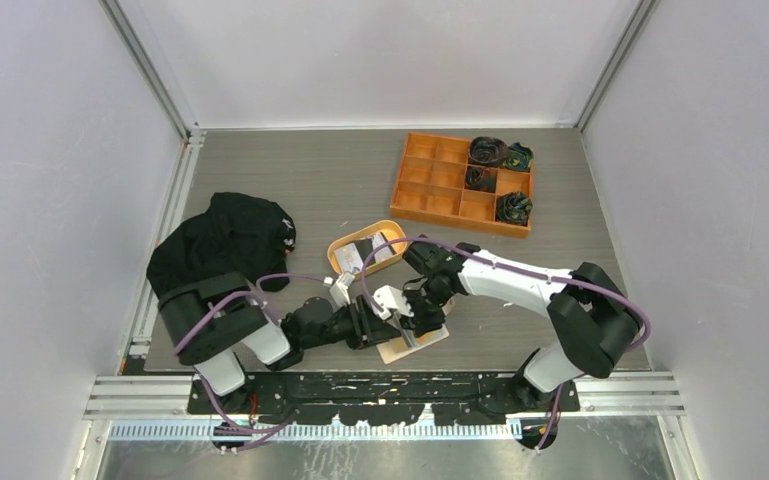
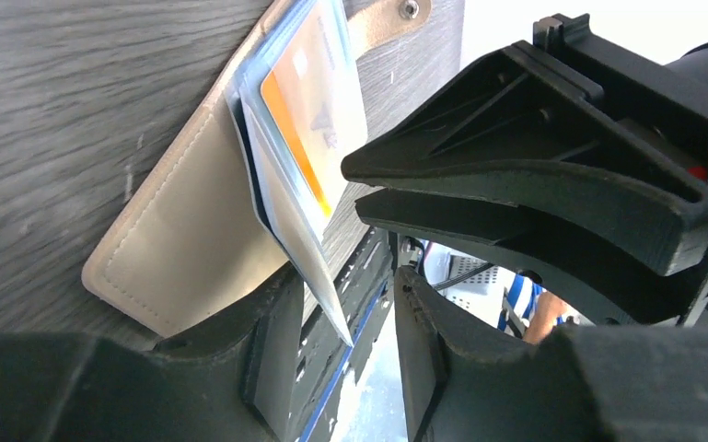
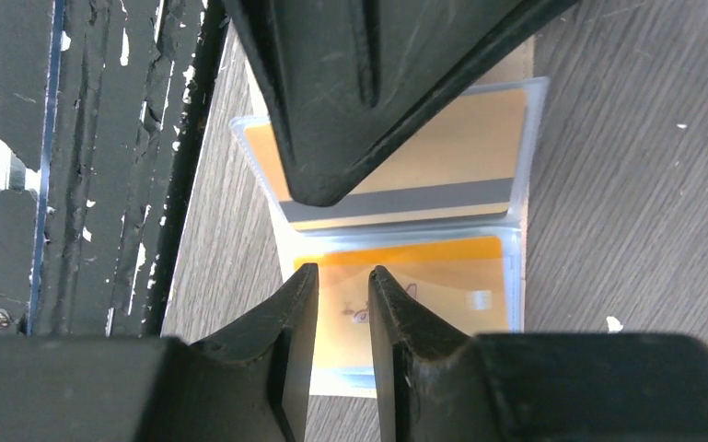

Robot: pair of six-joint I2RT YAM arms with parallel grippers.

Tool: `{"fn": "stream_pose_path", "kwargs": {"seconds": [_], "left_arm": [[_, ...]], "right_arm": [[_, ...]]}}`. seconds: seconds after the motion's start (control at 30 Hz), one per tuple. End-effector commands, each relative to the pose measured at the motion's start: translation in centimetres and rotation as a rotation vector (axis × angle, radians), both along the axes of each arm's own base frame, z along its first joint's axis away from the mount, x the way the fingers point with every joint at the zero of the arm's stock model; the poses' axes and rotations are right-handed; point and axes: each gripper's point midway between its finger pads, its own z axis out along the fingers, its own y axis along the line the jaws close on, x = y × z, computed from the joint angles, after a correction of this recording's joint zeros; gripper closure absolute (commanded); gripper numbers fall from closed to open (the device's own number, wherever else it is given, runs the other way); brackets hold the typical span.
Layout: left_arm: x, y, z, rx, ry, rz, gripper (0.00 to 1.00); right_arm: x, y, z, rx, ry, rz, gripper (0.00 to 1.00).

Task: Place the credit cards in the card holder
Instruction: Insert the credit card into the card holder.

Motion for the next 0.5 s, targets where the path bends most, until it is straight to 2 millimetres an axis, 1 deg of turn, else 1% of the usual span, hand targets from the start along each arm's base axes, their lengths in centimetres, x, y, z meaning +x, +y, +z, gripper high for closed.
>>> {"fn": "stream_pose_path", "kwargs": {"seconds": [0.0, 0.1, 0.2, 0.27, 0.3, 0.47], "left_arm": [[0.2, -2.5, 4.6, -0.206, -0.082, -0.048, 0.58], [0.2, -3.0, 4.6, -0.21, -0.085, -0.058, 0.57], [0.4, -2.9, 5.3, -0.222, -0.117, -0.046, 0.58], [0.6, -2.5, 5.9, -0.229, -0.137, -0.026, 0.6], [0.7, -2.4, 6.2, -0.232, -0.148, -0.018, 0.63], [1.0, -3.2, 5.8, -0.189, -0.141, -0.035, 0.64]], "right_arm": [[0.6, 1.0, 2.5, 0.088, 0.008, -0.022, 0.67], [0.8, 0.8, 2.4, 0.082, 0.014, -0.034, 0.67], [1.2, 0.6, 2.4, 0.075, 0.019, -0.048, 0.67], [1.4, 0.4, 2.5, 0.076, 0.02, -0.061, 0.67], [1.5, 0.3, 2.5, 0.076, 0.02, -0.066, 0.67], [2.0, 0.1, 2.8, 0.078, 0.032, -0.094, 0.67]]}}
